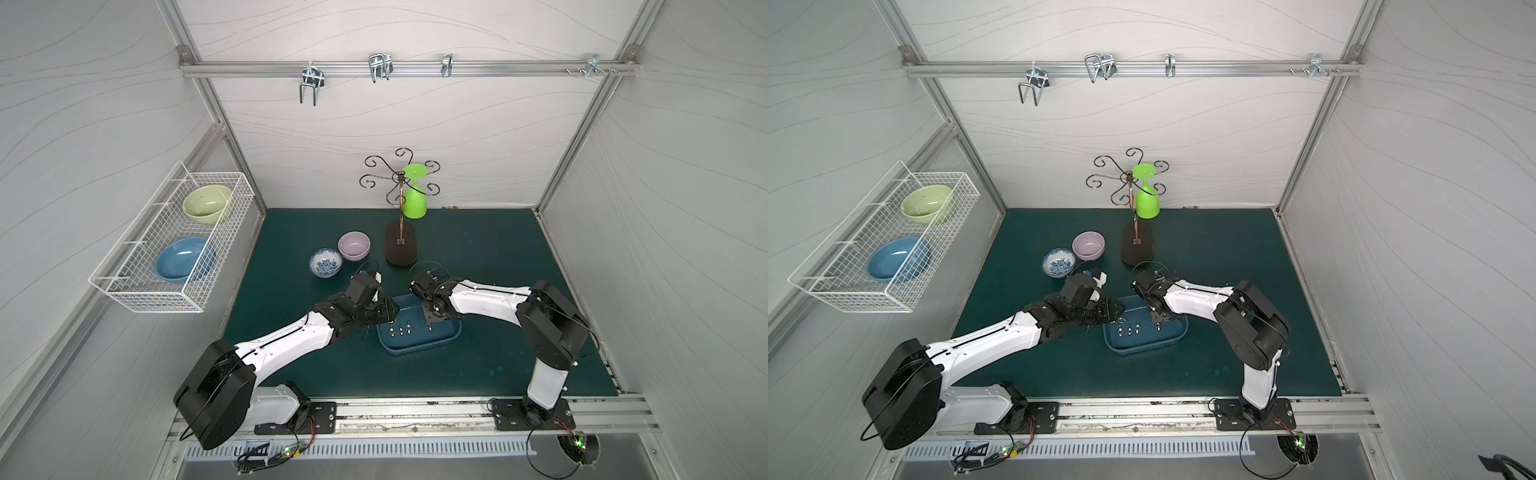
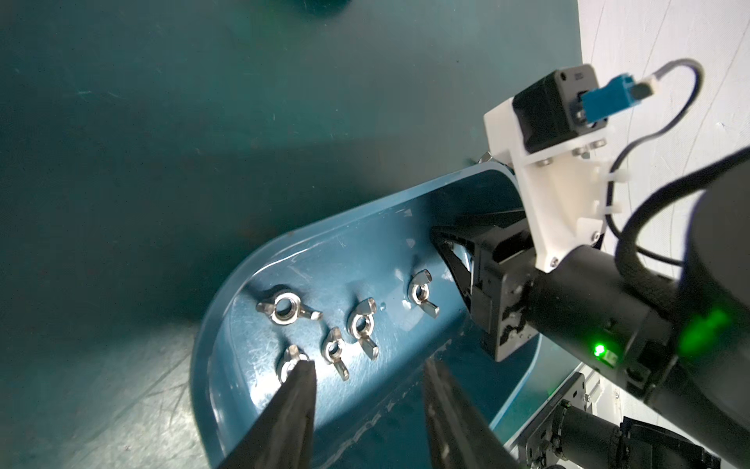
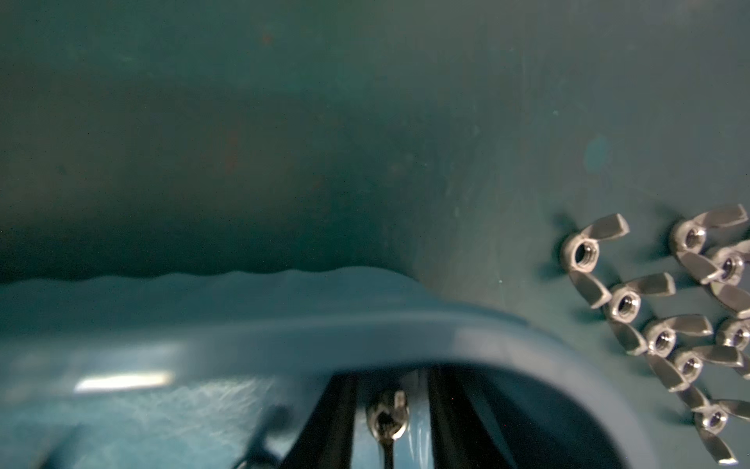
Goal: Take out the wing nut from the storage box
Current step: Pick up the wing nut from the storage box, then place the wing nut at the center of the board.
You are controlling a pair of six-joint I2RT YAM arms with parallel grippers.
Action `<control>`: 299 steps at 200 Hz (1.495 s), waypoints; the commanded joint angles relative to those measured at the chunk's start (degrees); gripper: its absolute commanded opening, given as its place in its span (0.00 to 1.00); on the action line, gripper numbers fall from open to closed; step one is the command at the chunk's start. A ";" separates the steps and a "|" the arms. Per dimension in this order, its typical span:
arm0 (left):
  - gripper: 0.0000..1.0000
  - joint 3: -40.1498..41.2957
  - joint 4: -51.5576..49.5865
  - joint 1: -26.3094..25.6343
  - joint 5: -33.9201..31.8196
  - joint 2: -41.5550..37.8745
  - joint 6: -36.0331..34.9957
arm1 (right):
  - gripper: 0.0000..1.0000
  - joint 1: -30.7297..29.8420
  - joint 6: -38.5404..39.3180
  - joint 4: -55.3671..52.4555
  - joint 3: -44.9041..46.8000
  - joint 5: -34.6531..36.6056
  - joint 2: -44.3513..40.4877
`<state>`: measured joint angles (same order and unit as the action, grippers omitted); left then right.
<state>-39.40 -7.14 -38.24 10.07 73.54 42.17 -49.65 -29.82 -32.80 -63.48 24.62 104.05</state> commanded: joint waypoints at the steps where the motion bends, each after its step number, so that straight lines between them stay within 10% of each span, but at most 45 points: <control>1: 0.47 0.37 0.46 0.35 0.13 -0.42 -0.61 | 0.29 1.16 -0.97 -0.93 0.62 -0.80 0.29; 106: 0.46 0.81 1.06 0.47 0.65 0.36 -0.34 | 0.00 2.82 1.97 3.91 2.78 -3.01 -1.22; 227: 0.45 -4.53 0.96 0.45 2.20 3.81 -1.70 | 0.00 2.39 5.32 5.29 0.56 -1.77 -13.22; 299: 0.45 -16.50 7.52 -0.14 11.81 15.92 -3.24 | 0.00 15.33 7.95 7.38 -2.57 -3.68 -12.82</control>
<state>-50.72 -4.93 -38.04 16.64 85.91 40.51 -38.85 -23.24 -26.28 -64.07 21.91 90.91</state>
